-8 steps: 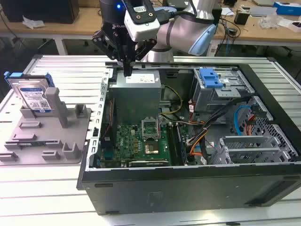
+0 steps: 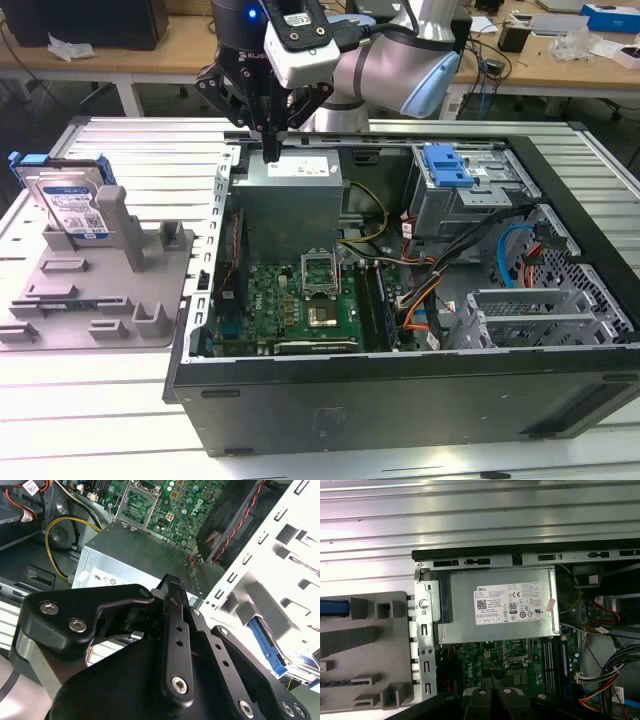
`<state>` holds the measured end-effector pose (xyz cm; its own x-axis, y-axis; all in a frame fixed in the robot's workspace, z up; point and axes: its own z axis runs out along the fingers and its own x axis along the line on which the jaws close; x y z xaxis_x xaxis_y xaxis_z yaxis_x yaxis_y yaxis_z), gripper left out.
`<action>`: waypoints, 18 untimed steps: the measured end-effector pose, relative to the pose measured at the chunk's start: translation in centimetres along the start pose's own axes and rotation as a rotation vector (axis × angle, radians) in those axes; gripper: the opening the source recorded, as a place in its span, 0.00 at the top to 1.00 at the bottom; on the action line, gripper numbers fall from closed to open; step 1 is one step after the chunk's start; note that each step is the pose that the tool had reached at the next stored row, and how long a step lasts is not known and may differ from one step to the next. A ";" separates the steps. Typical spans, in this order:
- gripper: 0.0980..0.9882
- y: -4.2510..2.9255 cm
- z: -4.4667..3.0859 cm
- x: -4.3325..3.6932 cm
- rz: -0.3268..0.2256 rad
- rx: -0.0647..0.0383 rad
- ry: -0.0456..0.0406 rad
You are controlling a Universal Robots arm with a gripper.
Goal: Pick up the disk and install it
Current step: 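Reach for the disk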
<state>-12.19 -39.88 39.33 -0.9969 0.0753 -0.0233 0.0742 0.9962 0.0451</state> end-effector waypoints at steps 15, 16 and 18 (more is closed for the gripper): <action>0.99 0.98 -0.11 6.80 0.000 0.000 0.0000; 0.99 1.05 -0.12 7.15 0.000 0.000 0.0000; 0.99 1.27 -0.13 8.55 0.000 0.000 0.0000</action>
<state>-20.62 -37.98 39.32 -0.9969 0.0753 -0.0233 0.0742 0.9962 0.0451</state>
